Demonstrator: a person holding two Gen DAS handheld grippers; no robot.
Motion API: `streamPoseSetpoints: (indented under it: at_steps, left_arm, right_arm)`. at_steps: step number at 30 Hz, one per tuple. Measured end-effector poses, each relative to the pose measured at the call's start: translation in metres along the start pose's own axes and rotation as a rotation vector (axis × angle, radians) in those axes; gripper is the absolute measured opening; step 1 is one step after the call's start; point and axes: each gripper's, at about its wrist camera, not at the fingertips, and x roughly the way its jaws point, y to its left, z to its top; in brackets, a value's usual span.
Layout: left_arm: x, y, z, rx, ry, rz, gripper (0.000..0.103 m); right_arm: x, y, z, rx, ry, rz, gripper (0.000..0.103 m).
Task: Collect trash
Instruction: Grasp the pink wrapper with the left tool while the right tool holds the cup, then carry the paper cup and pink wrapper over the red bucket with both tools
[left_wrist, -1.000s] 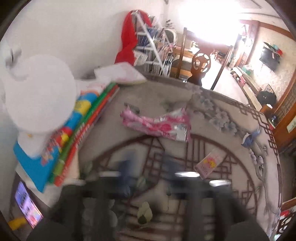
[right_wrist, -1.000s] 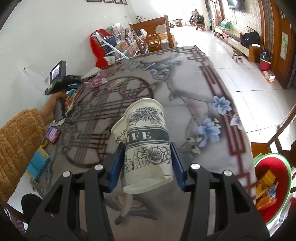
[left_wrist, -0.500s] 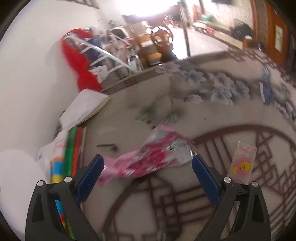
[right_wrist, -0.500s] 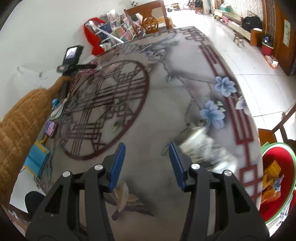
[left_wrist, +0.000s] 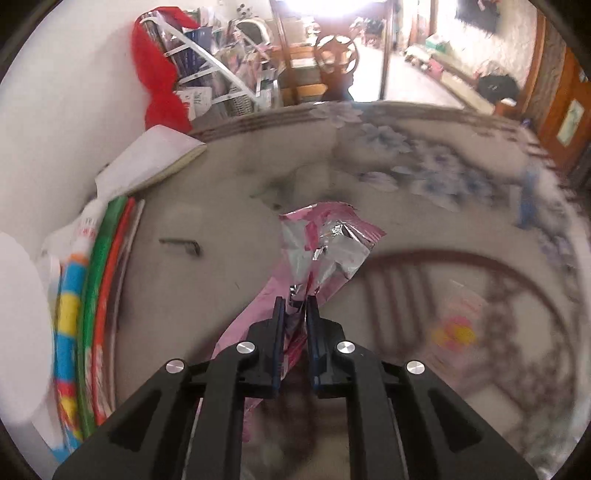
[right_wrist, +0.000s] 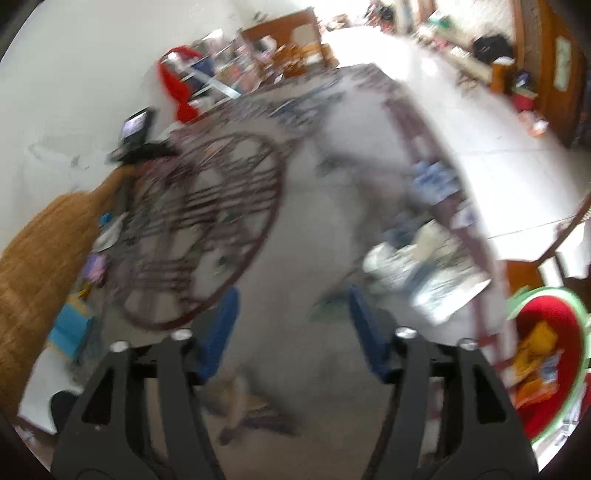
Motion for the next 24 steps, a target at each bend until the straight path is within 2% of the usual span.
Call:
streamPoseSetpoints:
  at_steps: [1, 3, 5, 8, 10, 11, 13, 15, 17, 18, 19, 20, 21, 24]
  left_arm:
    - [-0.014, -0.004, -0.01, 0.001, -0.018, -0.028, 0.008]
    - [-0.042, -0.014, -0.034, -0.006, -0.042, -0.08, 0.008]
    - [-0.065, -0.026, -0.06, -0.005, -0.062, -0.118, 0.008]
    - [-0.101, -0.05, -0.1, 0.028, -0.085, -0.159, 0.008]
    - [-0.129, -0.068, -0.134, 0.011, -0.093, -0.221, 0.009]
    - [-0.138, -0.074, -0.147, -0.004, -0.087, -0.255, 0.009]
    - [-0.163, -0.093, -0.184, -0.037, -0.08, -0.311, 0.009]
    - [-0.184, -0.11, -0.213, -0.042, -0.098, -0.314, 0.009]
    - [-0.202, -0.124, -0.234, -0.04, -0.119, -0.313, 0.009]
    - [-0.212, -0.13, -0.244, -0.046, -0.129, -0.325, 0.009]
    - [-0.224, -0.136, -0.255, -0.054, -0.144, -0.335, 0.009]
    - [-0.235, -0.14, -0.263, -0.058, -0.16, -0.335, 0.009]
    - [-0.245, -0.143, -0.269, -0.059, -0.182, -0.325, 0.009]
    - [-0.28, -0.153, -0.289, -0.029, -0.263, -0.243, 0.01]
  right_arm:
    - [-0.004, -0.006, 0.003, 0.004, -0.019, -0.039, 0.082]
    - [-0.005, -0.021, 0.009, -0.002, -0.025, -0.146, 0.091]
    - [0.0, -0.033, 0.012, 0.008, 0.002, -0.193, 0.091]
    - [0.007, -0.042, 0.016, 0.008, 0.021, -0.201, 0.091]
    - [0.015, -0.042, 0.021, -0.031, 0.029, -0.237, 0.099]
    - [0.022, -0.042, 0.022, -0.061, 0.049, -0.258, 0.098]
    - [0.045, -0.046, 0.019, -0.102, 0.147, -0.307, 0.098]
    - [0.064, -0.048, 0.012, -0.134, 0.219, -0.371, 0.098]
    - [0.073, -0.05, 0.011, -0.164, 0.229, -0.429, 0.098]
    - [0.075, -0.051, 0.011, -0.167, 0.232, -0.439, 0.091]
    - [0.077, -0.052, 0.01, -0.163, 0.243, -0.436, 0.071]
    - [0.08, -0.052, 0.009, -0.153, 0.26, -0.426, 0.061]
    - [0.08, -0.052, 0.007, -0.138, 0.269, -0.401, 0.057]
    - [0.069, -0.044, 0.005, -0.109, 0.243, -0.337, 0.056]
